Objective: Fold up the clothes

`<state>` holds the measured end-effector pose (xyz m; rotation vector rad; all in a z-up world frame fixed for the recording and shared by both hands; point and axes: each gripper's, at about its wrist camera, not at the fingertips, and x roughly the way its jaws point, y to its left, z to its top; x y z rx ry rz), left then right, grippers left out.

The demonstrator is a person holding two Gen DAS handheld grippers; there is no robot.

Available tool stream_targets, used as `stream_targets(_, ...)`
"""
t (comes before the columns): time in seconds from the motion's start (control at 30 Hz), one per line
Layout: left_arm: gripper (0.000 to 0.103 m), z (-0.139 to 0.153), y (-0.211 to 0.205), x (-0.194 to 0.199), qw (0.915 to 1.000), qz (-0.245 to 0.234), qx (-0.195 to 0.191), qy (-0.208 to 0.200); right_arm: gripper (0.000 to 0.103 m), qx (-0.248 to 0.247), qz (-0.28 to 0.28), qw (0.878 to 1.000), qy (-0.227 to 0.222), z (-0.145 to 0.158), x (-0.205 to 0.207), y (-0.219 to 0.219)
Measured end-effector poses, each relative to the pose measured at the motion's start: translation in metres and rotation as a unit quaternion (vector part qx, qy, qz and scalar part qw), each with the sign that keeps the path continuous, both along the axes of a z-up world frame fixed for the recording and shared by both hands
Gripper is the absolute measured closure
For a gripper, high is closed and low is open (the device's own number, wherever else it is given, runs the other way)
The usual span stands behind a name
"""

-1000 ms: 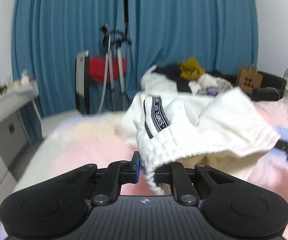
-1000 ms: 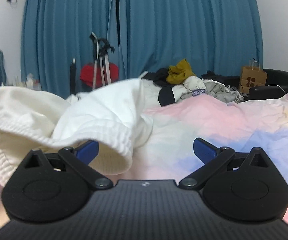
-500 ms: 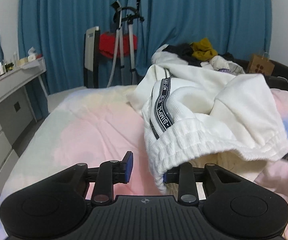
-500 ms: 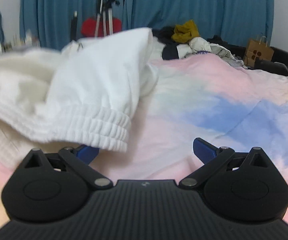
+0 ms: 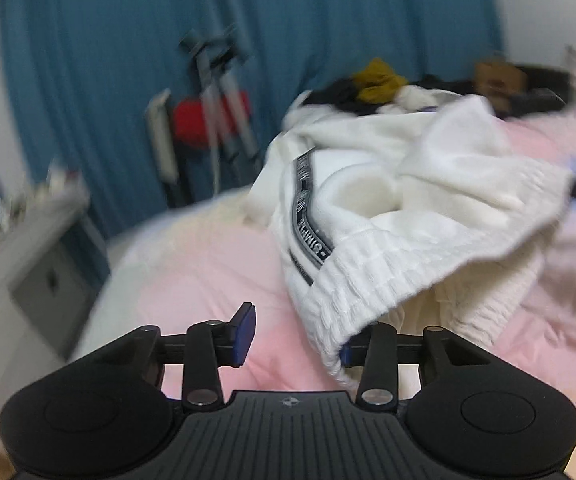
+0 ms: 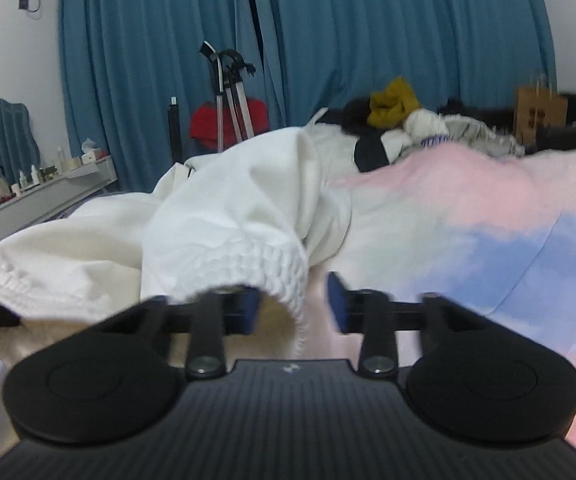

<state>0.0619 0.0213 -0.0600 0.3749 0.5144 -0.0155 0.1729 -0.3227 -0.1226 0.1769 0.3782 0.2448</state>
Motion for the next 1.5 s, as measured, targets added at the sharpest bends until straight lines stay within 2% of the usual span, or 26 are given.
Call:
stream_targets(0.03, 0.053, 0.001, -0.006, -0.007, 0.9996, -0.013, 0.019, -0.017, 0.081, 0.007, 0.001, 1.0, 0.0, 0.0, -0.001, 0.001)
stream_targets(0.2, 0.047, -0.001, -0.028, -0.024, 0.9924, -0.057, 0.086, -0.067, 0.086, 0.039, 0.012, 0.998, -0.039, 0.015, -0.02, 0.0)
stream_targets(0.3, 0.035, -0.01, -0.041, -0.029, 0.9884, -0.068, 0.111, -0.078, 0.087, 0.034, 0.027, 0.997, -0.065, 0.026, -0.032, 0.002)
stream_targets(0.33, 0.034, -0.013, -0.046, -0.029, 0.9867, -0.072, 0.122, -0.079, 0.088, 0.032, 0.033, 0.996, -0.075, 0.029, -0.037, 0.003)
stream_targets(0.43, 0.029, -0.027, -0.064, -0.028, 0.9763, -0.082, 0.181, -0.084, 0.089, 0.018, 0.049, 0.994, -0.093, 0.036, -0.046, 0.008)
stream_targets(0.5, 0.029, -0.04, -0.074, -0.028, 0.9666, -0.089, 0.223, -0.088, 0.089, 0.005, 0.05, 0.994, -0.093, 0.037, -0.046, 0.012)
stream_targets(0.53, 0.029, -0.047, -0.078, -0.027, 0.9644, -0.089, 0.234, -0.085, 0.089, 0.0, 0.049, 0.995, -0.087, 0.036, -0.045, 0.012)
stream_targets(0.7, 0.032, -0.074, -0.098, -0.016, 0.9462, -0.091, 0.294, -0.099, 0.089, -0.007, 0.03, 0.999, -0.034, 0.025, -0.03, 0.009)
stream_targets(0.77, 0.042, -0.069, -0.1, -0.007, 0.9545, -0.076, 0.27, -0.101, 0.089, -0.013, 0.022, 1.0, -0.015, 0.018, -0.025, 0.008)
stream_targets(0.8, 0.053, -0.067, -0.101, -0.003, 0.9583, -0.068, 0.258, -0.103, 0.089, -0.014, 0.019, 1.0, -0.009, 0.016, -0.024, 0.007)
stream_targets(0.87, 0.062, -0.055, -0.095, 0.005, 0.968, -0.052, 0.219, -0.11, 0.089, -0.014, 0.014, 1.0, 0.001, 0.011, -0.021, 0.007)
stream_targets(0.93, 0.08, -0.043, -0.087, 0.011, 0.9764, -0.035, 0.179, -0.115, 0.088, -0.015, 0.013, 1.0, 0.008, 0.007, -0.019, 0.007)
stream_targets(1.03, 0.082, -0.022, -0.071, 0.012, 0.9873, -0.012, 0.107, -0.117, 0.088, -0.02, 0.015, 1.0, 0.009, 0.004, -0.019, 0.01)
stream_targets(1.13, 0.083, -0.004, -0.053, 0.015, 0.9924, 0.011, 0.041, -0.115, 0.084, -0.036, 0.021, 0.999, 0.004, 0.0, -0.02, 0.017)
stream_targets(1.2, 0.084, 0.005, -0.038, 0.012, 0.993, 0.034, 0.004, -0.113, 0.069, -0.047, 0.025, 0.999, 0.0, -0.002, -0.021, 0.022)
stream_targets(1.3, 0.086, 0.016, -0.01, 0.01, 0.9913, 0.069, -0.061, -0.094, 0.055, -0.066, 0.025, 0.997, 0.013, -0.014, -0.017, 0.028)
stream_targets(1.4, 0.085, 0.02, 0.013, 0.014, 0.9884, 0.087, -0.104, -0.067, 0.053, -0.066, 0.028, 0.997, 0.026, -0.028, -0.01, 0.031)
stream_targets(1.47, 0.085, 0.017, 0.024, 0.017, 0.9893, 0.084, -0.106, -0.054, 0.054, -0.049, 0.031, 0.998, 0.033, -0.033, -0.006, 0.029)
stream_targets(1.5, 0.083, 0.017, 0.027, 0.016, 0.9901, 0.08, -0.104, -0.048, 0.067, -0.035, 0.033, 0.998, 0.036, -0.033, -0.004, 0.027)
